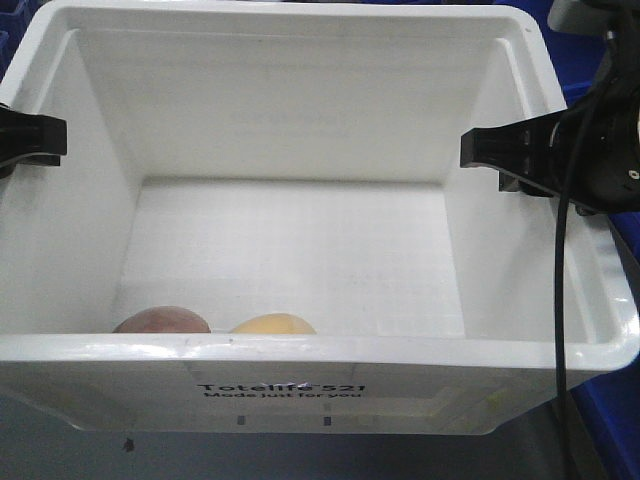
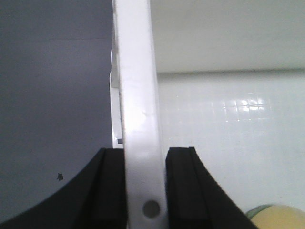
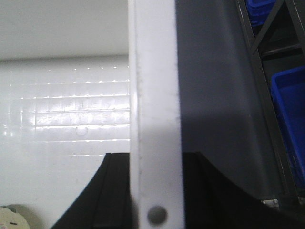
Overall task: Place moving items into box and shelve
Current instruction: 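Carry the tote with both grippers up to the blue-bin shelf rack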
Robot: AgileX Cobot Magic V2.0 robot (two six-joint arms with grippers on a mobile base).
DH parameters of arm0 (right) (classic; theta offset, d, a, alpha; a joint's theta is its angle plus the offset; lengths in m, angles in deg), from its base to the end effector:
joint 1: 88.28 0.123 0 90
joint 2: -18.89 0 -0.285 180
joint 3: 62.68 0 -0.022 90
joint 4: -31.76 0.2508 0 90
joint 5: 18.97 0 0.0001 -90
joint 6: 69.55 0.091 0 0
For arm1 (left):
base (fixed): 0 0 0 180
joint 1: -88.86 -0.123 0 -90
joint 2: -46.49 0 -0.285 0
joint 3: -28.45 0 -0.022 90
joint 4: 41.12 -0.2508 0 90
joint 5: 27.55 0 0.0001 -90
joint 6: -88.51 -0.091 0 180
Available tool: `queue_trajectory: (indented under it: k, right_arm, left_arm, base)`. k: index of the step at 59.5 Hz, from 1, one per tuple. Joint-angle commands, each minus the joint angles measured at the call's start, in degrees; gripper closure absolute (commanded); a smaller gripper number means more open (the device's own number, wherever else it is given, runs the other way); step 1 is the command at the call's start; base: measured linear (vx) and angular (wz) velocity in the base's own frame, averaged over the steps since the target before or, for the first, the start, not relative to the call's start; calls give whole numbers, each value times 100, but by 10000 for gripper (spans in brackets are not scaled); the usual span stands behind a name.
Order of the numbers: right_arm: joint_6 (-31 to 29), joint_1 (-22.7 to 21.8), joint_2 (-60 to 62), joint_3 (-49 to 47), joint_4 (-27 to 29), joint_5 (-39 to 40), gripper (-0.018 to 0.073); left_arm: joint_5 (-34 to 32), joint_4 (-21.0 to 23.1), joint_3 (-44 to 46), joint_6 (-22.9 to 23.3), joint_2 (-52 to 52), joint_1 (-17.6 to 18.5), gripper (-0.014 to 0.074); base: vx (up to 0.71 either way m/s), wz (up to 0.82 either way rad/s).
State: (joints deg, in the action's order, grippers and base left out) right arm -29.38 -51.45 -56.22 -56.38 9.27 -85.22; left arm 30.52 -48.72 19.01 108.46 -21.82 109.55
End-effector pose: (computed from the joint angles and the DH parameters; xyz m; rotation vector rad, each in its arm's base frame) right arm 0.1945 0.1058 0.3870 0.0045 2.4598 0.0490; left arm 0.1891 -0.0605 0.3979 0.0443 2.3667 -0.1768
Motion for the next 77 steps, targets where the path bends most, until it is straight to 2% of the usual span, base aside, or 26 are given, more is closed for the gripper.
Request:
queue_trajectory:
  k: [1, 77]
  right_arm:
    - [22, -72, 252, -210, -768, 213, 432]
    - [22, -72, 252, -210, -768, 213, 432]
  left_arm:
    - [-465, -617, 202, 22, 150, -43, 530]
    - [-465, -617, 202, 22, 150, -43, 530]
  base:
    - [31, 3]
    - [26, 12]
